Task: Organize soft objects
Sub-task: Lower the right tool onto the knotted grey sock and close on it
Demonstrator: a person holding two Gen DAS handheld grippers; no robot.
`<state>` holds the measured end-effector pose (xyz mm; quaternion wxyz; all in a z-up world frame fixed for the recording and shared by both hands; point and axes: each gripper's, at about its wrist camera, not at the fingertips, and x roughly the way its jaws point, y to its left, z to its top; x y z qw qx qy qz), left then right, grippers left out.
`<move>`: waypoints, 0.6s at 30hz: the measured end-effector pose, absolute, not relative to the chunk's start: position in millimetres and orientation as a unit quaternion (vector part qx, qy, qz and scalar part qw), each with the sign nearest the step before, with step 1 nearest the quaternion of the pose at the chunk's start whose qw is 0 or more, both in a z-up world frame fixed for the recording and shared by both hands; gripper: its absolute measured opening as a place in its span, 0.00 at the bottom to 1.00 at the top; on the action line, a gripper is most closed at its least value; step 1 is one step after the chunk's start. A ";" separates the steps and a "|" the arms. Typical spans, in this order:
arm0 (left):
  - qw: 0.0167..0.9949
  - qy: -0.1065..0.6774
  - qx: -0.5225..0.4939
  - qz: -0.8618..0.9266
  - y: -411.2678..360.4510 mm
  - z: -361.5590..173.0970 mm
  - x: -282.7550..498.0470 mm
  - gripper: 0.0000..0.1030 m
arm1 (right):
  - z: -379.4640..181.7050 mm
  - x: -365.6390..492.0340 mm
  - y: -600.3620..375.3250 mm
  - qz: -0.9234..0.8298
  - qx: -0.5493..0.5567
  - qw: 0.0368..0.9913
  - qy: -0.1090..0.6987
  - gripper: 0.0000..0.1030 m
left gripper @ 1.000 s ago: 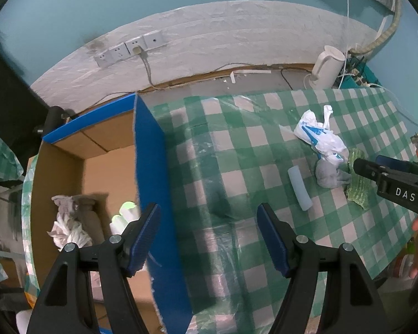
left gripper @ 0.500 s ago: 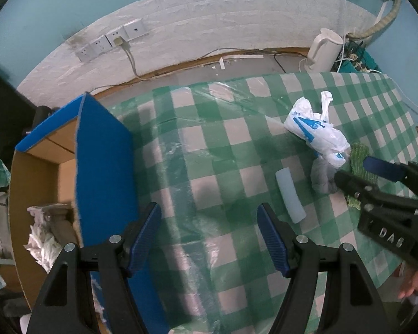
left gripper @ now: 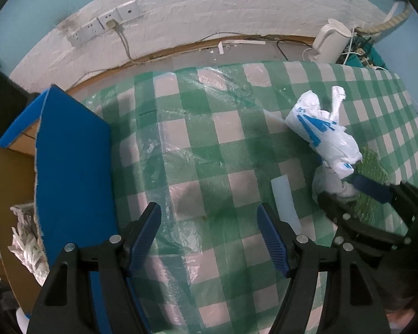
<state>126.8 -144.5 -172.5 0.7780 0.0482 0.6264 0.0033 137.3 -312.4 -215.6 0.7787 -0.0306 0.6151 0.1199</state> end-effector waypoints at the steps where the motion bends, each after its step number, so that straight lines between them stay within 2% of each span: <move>1: 0.776 0.629 0.045 0.004 -143.5 -173.5 128.2 0.71 | -217.5 137.7 -310.9 0.122 -0.033 0.778 0.616 0.54; 7: 0.769 0.638 0.024 0.004 -143.1 -181.6 134.8 0.71 | -229.1 138.6 -303.1 0.123 -0.055 0.768 0.627 0.54; 9: 0.768 0.640 0.022 0.002 -145.1 -183.8 135.0 0.71 | -232.9 138.2 -301.7 0.124 -0.059 0.764 0.631 0.49; 11: 0.767 0.642 0.022 0.000 -146.9 -186.0 136.3 0.71 | -236.4 137.3 -300.9 0.126 -0.068 0.761 0.633 0.38; 18: 0.765 0.644 0.017 -0.007 -155.9 -190.3 142.9 0.71 | -233.6 135.8 -309.6 0.129 -0.047 0.759 0.636 0.32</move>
